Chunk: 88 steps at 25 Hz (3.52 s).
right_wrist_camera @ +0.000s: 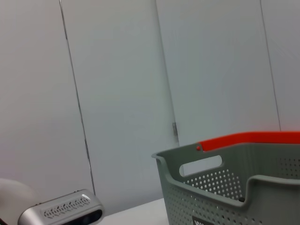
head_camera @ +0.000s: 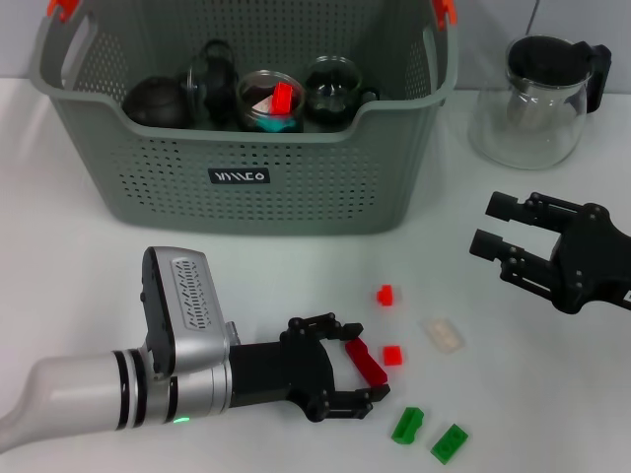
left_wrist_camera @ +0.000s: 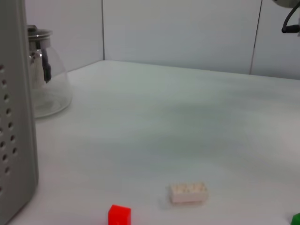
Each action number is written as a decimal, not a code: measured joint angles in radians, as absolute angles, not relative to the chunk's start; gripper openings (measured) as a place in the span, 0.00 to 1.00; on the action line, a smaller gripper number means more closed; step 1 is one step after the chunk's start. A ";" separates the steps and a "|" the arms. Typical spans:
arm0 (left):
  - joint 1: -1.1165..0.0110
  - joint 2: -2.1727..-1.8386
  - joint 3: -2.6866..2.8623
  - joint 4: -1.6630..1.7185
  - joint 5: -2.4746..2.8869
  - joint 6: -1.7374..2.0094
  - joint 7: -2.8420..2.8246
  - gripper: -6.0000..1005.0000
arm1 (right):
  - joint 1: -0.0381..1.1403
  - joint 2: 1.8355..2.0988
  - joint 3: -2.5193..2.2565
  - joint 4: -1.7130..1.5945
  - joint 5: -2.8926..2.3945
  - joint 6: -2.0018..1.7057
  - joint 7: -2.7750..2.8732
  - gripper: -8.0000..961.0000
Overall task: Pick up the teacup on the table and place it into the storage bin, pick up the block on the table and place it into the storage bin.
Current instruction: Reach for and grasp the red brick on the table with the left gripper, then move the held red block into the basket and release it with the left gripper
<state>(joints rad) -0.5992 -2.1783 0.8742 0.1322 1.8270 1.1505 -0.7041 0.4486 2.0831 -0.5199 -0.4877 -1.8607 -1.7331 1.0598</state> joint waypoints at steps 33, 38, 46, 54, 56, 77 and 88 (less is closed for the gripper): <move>-0.468 -2.164 0.865 0.403 1.828 1.408 -0.952 0.68 | 0.446 2.080 -0.518 -0.488 -1.859 -1.735 1.060 0.57; -0.416 -2.144 0.806 0.514 1.834 1.496 -1.060 0.68 | 0.447 2.080 -0.518 -0.488 -1.859 -1.735 1.060 0.57; -0.408 -2.096 0.653 0.559 1.837 1.742 -1.152 0.67 | 0.450 2.080 -0.518 -0.488 -1.859 -1.735 1.061 0.57; -0.498 -2.065 0.497 0.632 1.825 1.892 -1.399 0.69 | 0.452 2.083 -0.519 -0.488 -1.860 -1.735 1.062 0.57; -0.539 -2.052 0.468 0.645 1.825 1.885 -1.480 0.69 | 0.453 2.083 -0.520 -0.488 -1.861 -1.735 1.062 0.57; -0.784 -2.003 0.818 0.900 1.960 1.178 -1.957 0.73 | 0.464 2.083 -0.519 -0.477 -1.861 -1.736 1.080 0.57; -0.786 -2.026 0.811 0.915 2.000 1.100 -2.009 0.75 | 0.465 2.083 -0.519 -0.477 -1.861 -1.736 1.083 0.58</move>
